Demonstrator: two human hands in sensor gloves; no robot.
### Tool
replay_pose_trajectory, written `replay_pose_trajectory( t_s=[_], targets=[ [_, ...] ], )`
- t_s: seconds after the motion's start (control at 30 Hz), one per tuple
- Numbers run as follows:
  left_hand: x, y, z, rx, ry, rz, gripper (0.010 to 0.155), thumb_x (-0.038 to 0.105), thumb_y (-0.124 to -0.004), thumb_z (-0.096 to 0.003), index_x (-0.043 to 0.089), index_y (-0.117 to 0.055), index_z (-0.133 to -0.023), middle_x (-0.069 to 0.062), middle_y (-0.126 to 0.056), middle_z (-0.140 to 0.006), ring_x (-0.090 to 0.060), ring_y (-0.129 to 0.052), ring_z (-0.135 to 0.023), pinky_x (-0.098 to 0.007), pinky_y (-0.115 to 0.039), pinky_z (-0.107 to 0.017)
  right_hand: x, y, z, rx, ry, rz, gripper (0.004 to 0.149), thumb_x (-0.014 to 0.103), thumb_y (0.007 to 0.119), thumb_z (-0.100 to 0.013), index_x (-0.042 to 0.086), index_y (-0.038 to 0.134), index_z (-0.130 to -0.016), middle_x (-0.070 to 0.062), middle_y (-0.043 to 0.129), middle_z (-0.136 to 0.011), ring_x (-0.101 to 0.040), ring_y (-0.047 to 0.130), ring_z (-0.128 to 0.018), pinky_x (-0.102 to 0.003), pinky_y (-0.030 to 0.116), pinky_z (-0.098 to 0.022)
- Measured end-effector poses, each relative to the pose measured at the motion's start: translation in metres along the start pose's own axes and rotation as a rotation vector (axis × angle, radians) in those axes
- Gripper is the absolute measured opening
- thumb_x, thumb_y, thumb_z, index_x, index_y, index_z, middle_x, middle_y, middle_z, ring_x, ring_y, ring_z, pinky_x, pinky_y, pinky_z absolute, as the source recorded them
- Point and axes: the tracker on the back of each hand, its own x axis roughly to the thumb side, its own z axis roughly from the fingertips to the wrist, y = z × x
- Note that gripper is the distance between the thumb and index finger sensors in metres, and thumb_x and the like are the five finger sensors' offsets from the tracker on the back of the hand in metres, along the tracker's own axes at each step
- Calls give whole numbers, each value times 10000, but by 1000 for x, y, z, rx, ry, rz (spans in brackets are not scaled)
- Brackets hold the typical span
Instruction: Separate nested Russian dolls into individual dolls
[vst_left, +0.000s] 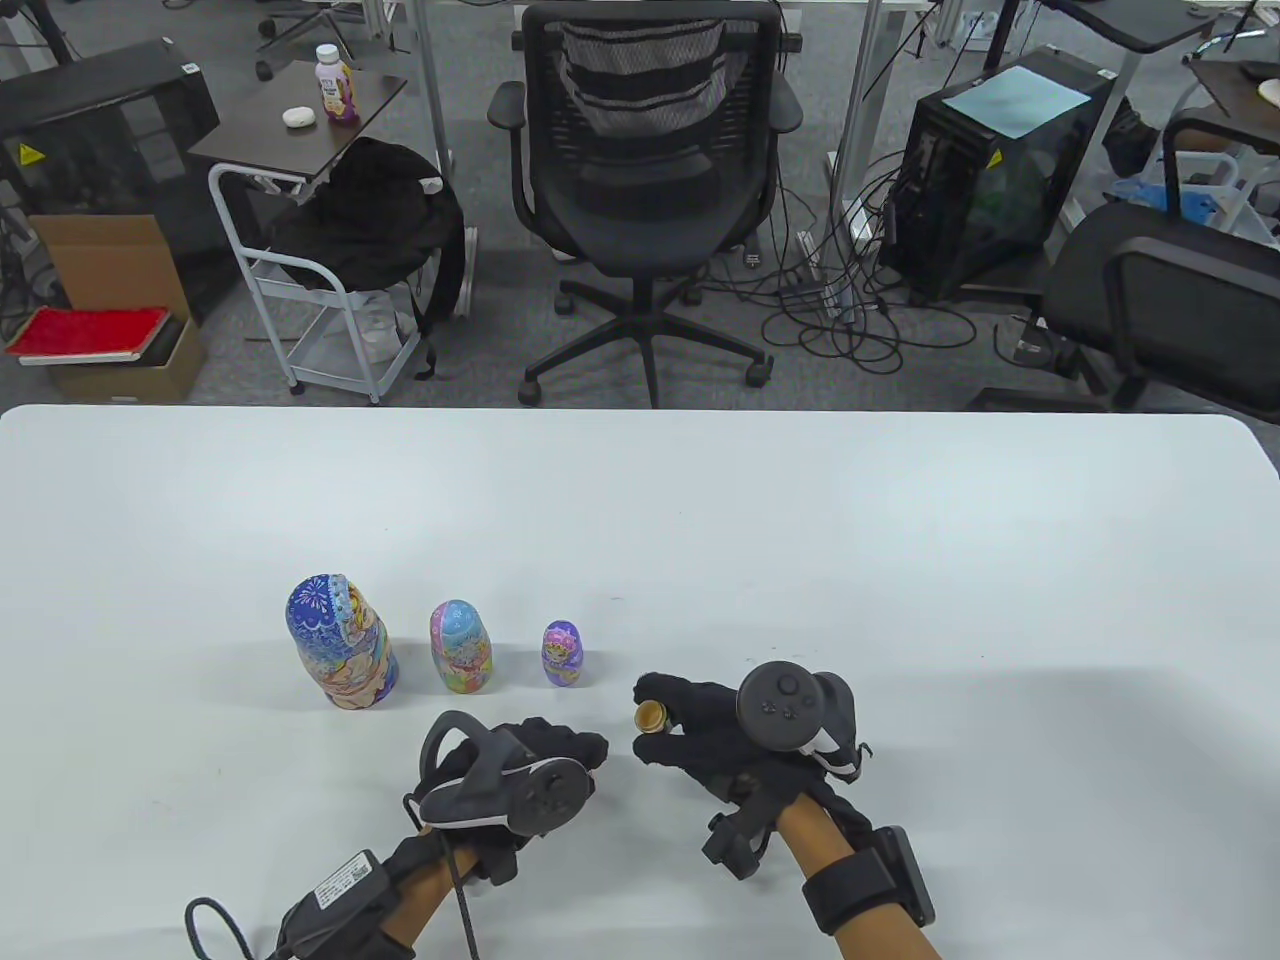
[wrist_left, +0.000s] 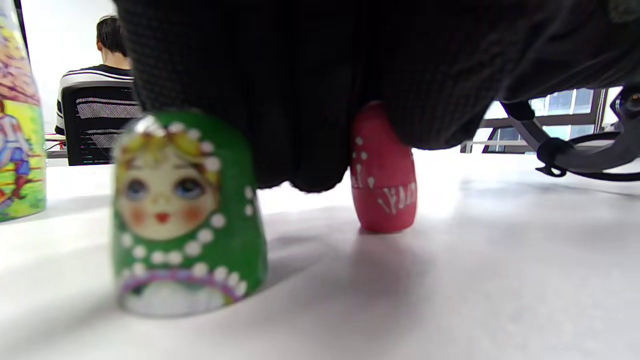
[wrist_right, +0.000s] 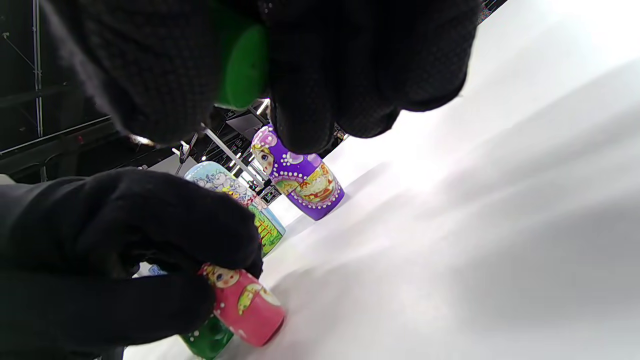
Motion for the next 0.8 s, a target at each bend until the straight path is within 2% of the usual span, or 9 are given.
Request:
replay_pose_trajectory(
  t_s=[0.1, 0.27, 0.37, 0.43, 0.47, 0.53, 0.67, 0.8],
  targets=[
    [-1, 4, 1, -27, -1, -7, 517, 472, -834, -498, 258, -767, -964, -28, -968, -861, -272, -1015, -726, -381, -895, -530, 2, 2, 0, 9, -5, 0, 686, 426, 923, -386, 109, 750, -969, -142, 990, -810, -372, 921, -789, -476, 809, -574],
    [-17, 29, 16, 44, 81, 38, 600, 531, -843, -479, 243, -742, -996, -57, -939, -904, -313, -993, -750, -399, -880, -550, 2, 3, 0, 14, -5, 1, 686, 427, 923, -387, 106, 750, -968, -142, 992, -807, -372, 925, -784, -474, 811, -573],
    [-25, 25, 24, -27, 116, -16, 650, 571, -852, -457, 238, -738, -1004, -63, -935, -911, -319, -989, -756, -402, -878, -554, 2, 4, 0, 18, -3, 0, 687, 427, 925, -385, 105, 752, -966, -141, 995, -803, -369, 926, -784, -473, 813, -570],
    [-31, 16, 26, -118, 147, -57, 670, 578, -858, -447, 238, -733, -1009, -64, -932, -914, -306, -990, -762, -402, -878, -557, 3, 6, 0, 22, -6, 6, 686, 427, 925, -384, 103, 753, -964, -142, 995, -803, -369, 927, -782, -472, 814, -570],
    [-34, 11, 26, -164, 157, -72, 664, 570, -863, -447, 238, -734, -1008, -62, -936, -910, -301, -993, -758, -396, -881, -555, 3, 6, 0, 23, -7, 8, 689, 429, 923, -385, 102, 750, -966, -142, 995, -804, -367, 926, -784, -472, 814, -570],
    [-37, 4, 25, -189, 179, -87, 588, 522, -872, -462, 245, -764, -969, -33, -960, -869, -265, -1017, -727, -368, -899, -540, 5, 7, 0, 25, -11, 3, 689, 430, 923, -383, 102, 751, -965, -140, 995, -803, -366, 928, -782, -472, 814, -570],
    [-41, 1, 21, -156, 190, 20, 570, 491, -883, -468, 209, -776, -952, -36, -982, -831, -252, -1036, -696, -358, -916, -521, 6, 9, 0, 34, -17, 6, 687, 429, 924, -384, 102, 752, -964, -142, 995, -803, -367, 929, -781, -472, 814, -570],
    [-37, 21, 23, -45, 170, 37, 566, 483, -872, -477, 198, -774, -956, -39, -983, -830, -253, -1037, -695, -360, -916, -520, 9, 11, 0, 46, -33, -1, 688, 428, 925, -384, 103, 752, -965, -140, 996, -803, -367, 927, -783, -472, 813, -571]
  ],
)
